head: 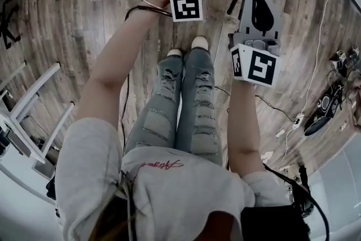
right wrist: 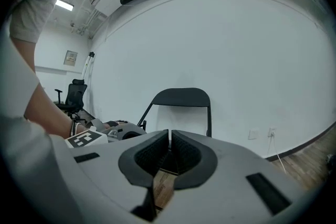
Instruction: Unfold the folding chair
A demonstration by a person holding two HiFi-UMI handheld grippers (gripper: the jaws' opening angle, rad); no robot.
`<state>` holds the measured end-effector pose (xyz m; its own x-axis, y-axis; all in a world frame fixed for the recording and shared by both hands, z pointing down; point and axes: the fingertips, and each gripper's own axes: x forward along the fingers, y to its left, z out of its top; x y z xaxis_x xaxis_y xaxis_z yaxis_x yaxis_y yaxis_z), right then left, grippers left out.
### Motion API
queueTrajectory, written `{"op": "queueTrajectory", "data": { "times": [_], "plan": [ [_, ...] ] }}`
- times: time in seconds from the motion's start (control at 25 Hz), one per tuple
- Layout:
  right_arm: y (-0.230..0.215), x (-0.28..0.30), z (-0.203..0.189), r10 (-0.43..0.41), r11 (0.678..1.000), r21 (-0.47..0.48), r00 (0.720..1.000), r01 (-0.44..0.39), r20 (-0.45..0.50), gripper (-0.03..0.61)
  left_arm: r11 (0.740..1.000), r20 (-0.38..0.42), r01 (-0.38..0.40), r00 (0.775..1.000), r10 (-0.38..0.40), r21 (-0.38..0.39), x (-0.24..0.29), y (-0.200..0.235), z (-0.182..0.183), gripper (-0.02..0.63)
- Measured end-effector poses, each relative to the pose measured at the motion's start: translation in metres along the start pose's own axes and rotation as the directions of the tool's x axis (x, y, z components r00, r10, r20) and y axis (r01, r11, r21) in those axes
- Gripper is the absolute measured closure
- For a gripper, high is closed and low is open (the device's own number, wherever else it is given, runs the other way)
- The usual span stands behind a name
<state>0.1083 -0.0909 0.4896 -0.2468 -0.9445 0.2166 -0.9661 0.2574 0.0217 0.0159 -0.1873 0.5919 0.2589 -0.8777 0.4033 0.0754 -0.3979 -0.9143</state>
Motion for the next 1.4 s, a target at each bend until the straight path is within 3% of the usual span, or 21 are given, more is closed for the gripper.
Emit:
{"op": "queueTrajectory", "data": {
  "times": [0.16,0.52,0.88,1.4],
  "plan": [
    [0.019,-0.020,-0.027,-0.009,0.999,-0.036,1.000,0.009,-0.009,0.551,0.999,-0.003,-0.043,0.999,0.043,0.002,-0.011,-0.025,0.006,0.425],
    [0.060,-0.058,-0.095,0.082,0.996,-0.034,0.997,-0.082,-0.008,0.551,0.992,-0.001,-0.129,0.992,0.129,0.011,-0.041,-0.061,0.019,0.420],
    [0.090,-0.097,-0.145,0.163,0.986,-0.038,0.986,-0.164,-0.026,0.551,0.983,0.006,-0.181,0.983,0.181,0.008,-0.090,-0.131,0.030,0.391],
    [0.116,-0.115,-0.194,0.198,0.978,-0.066,0.980,-0.199,-0.017,0.551,0.981,0.028,-0.192,0.981,0.191,0.015,-0.120,-0.202,0.035,0.345]
  ]
}}
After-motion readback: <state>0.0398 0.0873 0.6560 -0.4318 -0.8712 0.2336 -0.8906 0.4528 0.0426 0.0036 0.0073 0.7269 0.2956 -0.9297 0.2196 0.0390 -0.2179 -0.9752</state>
